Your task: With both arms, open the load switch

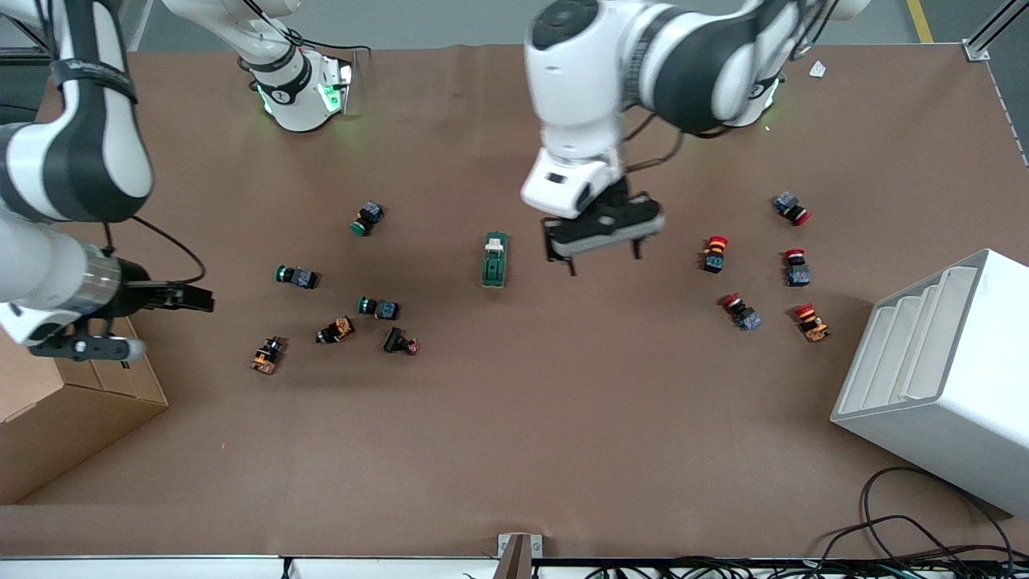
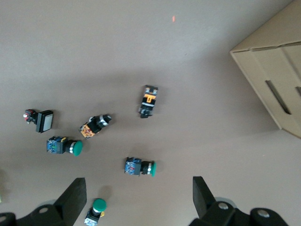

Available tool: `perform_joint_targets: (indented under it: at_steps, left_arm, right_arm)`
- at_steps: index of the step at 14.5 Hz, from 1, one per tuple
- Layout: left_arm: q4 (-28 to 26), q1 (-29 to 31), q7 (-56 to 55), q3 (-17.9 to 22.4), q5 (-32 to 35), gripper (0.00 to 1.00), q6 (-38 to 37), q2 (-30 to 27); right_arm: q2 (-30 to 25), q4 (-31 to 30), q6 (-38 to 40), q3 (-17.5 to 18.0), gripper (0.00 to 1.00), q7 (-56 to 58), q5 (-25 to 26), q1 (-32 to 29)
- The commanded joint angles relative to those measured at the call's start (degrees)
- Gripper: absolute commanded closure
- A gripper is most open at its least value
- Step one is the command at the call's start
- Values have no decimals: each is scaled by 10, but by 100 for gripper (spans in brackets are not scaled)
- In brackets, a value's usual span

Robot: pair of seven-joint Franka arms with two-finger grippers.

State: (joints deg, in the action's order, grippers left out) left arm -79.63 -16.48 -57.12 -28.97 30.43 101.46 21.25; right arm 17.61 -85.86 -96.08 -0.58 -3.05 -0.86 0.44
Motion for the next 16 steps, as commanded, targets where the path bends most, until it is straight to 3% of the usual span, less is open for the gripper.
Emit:
perform_joint_targets:
  at_steps: [1, 5, 7, 10, 16]
  left_arm:
    - [14, 50, 86, -6, -37, 0, -12, -12]
    - [14, 114, 209, 12, -119, 0, -12, -56]
    - [8, 109, 310, 87, -176, 0, -13, -94]
    - [5, 109, 433, 155, -239, 0, -56, -131]
    - [-4, 107, 509, 232, -301, 0, -131, -172]
  right_arm:
    - [-11, 25, 35, 14, 0, 8, 2, -11]
    - [-6, 52, 46, 14, 0, 9, 2, -9]
    - [-6, 52, 48, 15, 0, 2, 1, -6]
    - [-7, 49, 58, 15, 0, 6, 3, -5]
    - [-46, 29, 75, 15, 0, 7, 9, -5]
